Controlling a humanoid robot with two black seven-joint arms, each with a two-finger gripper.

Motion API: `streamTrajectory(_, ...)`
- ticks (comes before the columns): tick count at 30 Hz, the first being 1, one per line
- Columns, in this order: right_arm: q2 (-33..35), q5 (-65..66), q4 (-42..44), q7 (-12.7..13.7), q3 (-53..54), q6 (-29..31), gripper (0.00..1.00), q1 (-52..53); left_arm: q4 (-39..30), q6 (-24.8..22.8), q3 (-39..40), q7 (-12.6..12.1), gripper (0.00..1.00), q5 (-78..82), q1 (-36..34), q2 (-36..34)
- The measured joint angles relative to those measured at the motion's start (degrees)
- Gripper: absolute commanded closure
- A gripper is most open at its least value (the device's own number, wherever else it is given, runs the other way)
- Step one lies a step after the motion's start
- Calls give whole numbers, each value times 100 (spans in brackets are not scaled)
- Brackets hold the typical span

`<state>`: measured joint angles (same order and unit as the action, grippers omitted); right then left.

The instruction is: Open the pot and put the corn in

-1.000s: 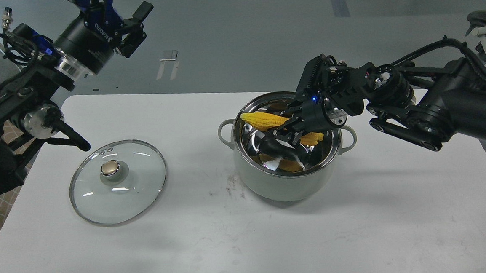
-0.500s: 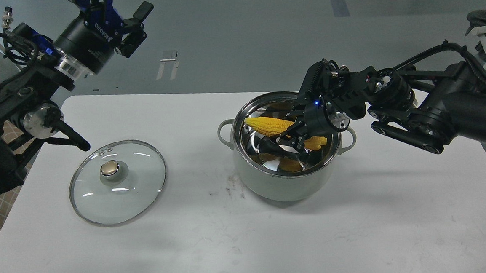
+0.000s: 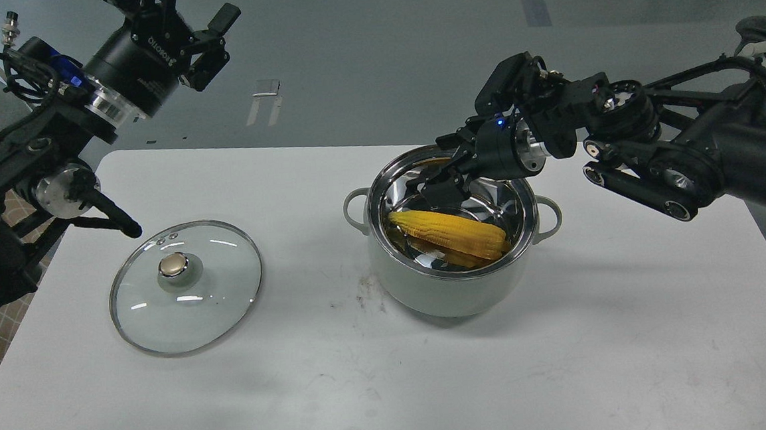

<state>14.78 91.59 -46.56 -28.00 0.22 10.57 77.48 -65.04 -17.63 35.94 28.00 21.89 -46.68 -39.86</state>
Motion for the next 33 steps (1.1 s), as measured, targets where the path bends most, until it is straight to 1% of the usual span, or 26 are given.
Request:
streamTrajectory(5, 280, -993, 261, 1, 1100, -152, 0, -88, 176, 35, 36, 0, 2, 1, -2, 133)
streamTrajectory(9, 300, -2279, 1012, 2, 1749, -145, 0, -270, 680, -40, 119, 0, 2, 2, -87, 332)
streamTrajectory(13, 314, -3793, 1520, 2, 1927, -79, 0, -426, 1244, -102, 139, 0, 2, -8, -298, 769)
streamTrajectory(15, 322, -4823, 1664, 2, 1944, -47, 0, -550, 1599, -168, 195, -7, 2, -13, -360, 1038)
streamTrajectory(19, 321, -6411, 1718, 2, 1966, 40, 0, -792, 2122, -346, 497, -27, 2, -18, -387, 1448)
streamTrajectory(23, 271, -7540, 1670, 1, 2257, 161, 0, -1134, 2528, -583, 811, -61, 2, -28, -387, 1903)
streamTrajectory(25, 203, -7768, 1667, 1, 2558, 227, 0, -1313, 2664, -742, 912, -206, 2, -61, -385, 2098)
streamTrajectory(26, 144, -7826, 1667, 1, 2733, 250, 0, -1417, 2706, -837, 968, -341, 2, -103, -370, 2202)
streamTrajectory(28, 22, -7876, 1671, 0, 3107, 256, 0, -1613, 2747, -974, 1101, -710, 2, -230, -324, 2383)
streamTrajectory(30, -26, -7890, 1670, 0, 3356, 244, 0, -1728, 2755, -1018, 1204, -955, 2, -312, -306, 2458)
streamTrajectory(31, -35, -7892, 1663, 0, 3470, 237, 0, -1778, 2755, -1025, 1236, -1033, 2, -333, -303, 2469)
streamTrajectory(33, -41, -7894, 1611, -1, 3645, 235, 0, -1854, 2735, -1034, 1265, -1089, 2, -352, -304, 2469)
